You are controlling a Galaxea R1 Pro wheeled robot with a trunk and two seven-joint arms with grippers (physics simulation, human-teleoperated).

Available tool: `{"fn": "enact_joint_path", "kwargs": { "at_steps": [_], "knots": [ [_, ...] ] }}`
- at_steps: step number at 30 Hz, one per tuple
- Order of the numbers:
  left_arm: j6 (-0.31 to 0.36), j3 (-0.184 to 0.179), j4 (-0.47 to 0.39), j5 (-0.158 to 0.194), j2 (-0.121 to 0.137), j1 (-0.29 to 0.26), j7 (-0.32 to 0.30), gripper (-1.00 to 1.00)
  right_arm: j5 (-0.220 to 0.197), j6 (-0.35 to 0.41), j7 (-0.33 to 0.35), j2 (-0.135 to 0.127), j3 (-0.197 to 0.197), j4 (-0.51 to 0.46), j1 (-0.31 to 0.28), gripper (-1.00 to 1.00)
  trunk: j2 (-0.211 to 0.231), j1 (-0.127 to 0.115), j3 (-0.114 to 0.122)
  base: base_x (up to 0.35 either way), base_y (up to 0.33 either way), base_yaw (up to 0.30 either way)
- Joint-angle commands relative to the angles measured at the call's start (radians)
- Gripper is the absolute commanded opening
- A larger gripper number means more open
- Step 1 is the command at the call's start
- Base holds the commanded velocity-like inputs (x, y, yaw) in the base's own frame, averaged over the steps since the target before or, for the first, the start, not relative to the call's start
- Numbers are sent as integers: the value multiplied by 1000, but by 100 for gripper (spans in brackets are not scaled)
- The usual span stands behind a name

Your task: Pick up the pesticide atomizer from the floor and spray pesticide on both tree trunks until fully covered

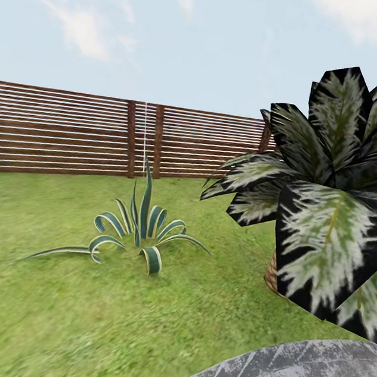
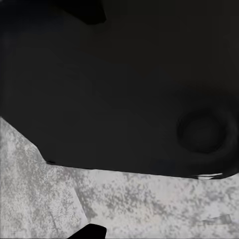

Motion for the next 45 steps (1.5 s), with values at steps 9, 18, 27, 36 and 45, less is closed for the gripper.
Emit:
{"fn": "enact_joint_path", "kwargs": {
  "at_steps": [9,18,27,36,45],
  "knots": [
    [-11,6,-10,8,-7,1,-3,100,0,0,2,19,1,-18,-4,100,0,0,0,0,0,0],
    [-61,3,-36,7,12,0,-4,100,0,-36,-3,28,-3,-69,-8,100,0,0,0,0,0,0],
    [-111,4,-87,9,62,-40,-4,100,-1,-87,-3,-12,-6,-120,-29,100,0,0,0,0,0,0],
    [-265,7,-370,11,86,-167,-5,100,0,-380,-3,-15,-6,-499,-95,100,0,0,0,0,0,-6],
    [-265,6,-368,12,88,-161,-9,100,0,-380,-2,-30,-6,-493,-97,100,0,0,0,0,0,-235]
  ]
}}
